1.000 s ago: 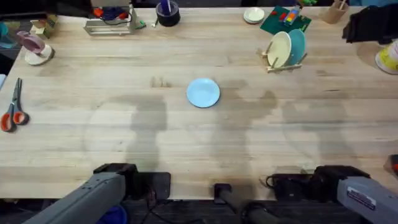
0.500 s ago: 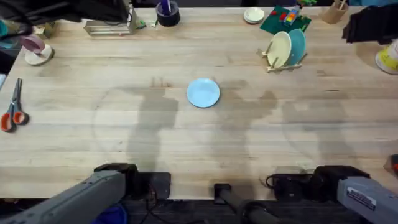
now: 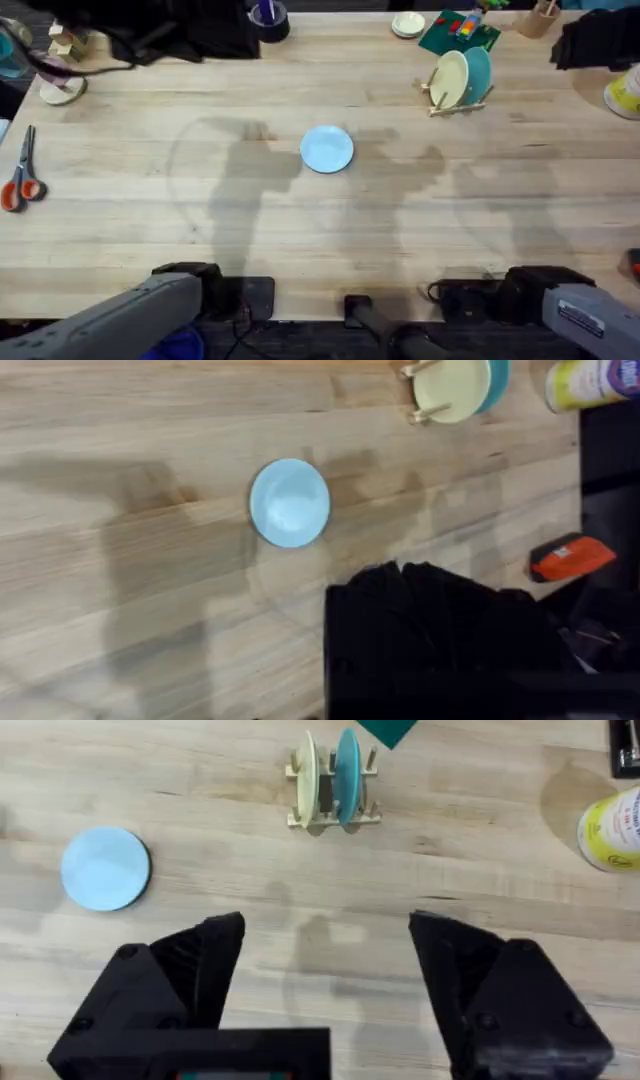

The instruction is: Pick up the plates from the table one by one and place each into a slot on the dish rack.

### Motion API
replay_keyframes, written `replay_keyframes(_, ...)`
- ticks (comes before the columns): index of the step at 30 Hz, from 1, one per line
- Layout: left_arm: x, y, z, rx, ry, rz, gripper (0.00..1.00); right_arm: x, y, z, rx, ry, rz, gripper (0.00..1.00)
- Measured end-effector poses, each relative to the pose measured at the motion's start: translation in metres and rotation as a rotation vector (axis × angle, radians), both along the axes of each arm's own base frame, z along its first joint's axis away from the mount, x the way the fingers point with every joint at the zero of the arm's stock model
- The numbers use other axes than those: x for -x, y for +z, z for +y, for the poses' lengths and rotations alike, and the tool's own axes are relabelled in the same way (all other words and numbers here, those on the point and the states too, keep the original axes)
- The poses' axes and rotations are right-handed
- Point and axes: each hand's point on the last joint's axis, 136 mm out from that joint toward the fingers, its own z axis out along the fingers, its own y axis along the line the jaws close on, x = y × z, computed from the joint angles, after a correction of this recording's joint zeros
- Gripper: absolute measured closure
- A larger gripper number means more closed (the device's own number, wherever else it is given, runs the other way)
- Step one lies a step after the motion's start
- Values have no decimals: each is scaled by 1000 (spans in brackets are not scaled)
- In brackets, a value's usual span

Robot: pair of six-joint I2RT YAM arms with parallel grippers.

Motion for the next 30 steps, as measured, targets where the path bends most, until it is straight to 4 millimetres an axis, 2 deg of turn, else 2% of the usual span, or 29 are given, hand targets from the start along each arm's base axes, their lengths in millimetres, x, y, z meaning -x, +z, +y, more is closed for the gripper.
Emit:
replay_keyframes(12, -7, -71, -27, 193, -90, 90, 958, 0, 0, 0, 0, 0, 1, 7)
replay_keyframes(20, 3, -122, -39, 336, -132, 142, 959, 0, 0, 0, 0, 0, 1, 7)
replay_keyframes(25, 9, -142, -43, 381, -149, 167, 959, 0, 0, 0, 0, 0, 1, 7)
replay_keyframes(30, 2, -157, -45, 397, -151, 185, 959, 0, 0, 0, 0, 0, 1, 8)
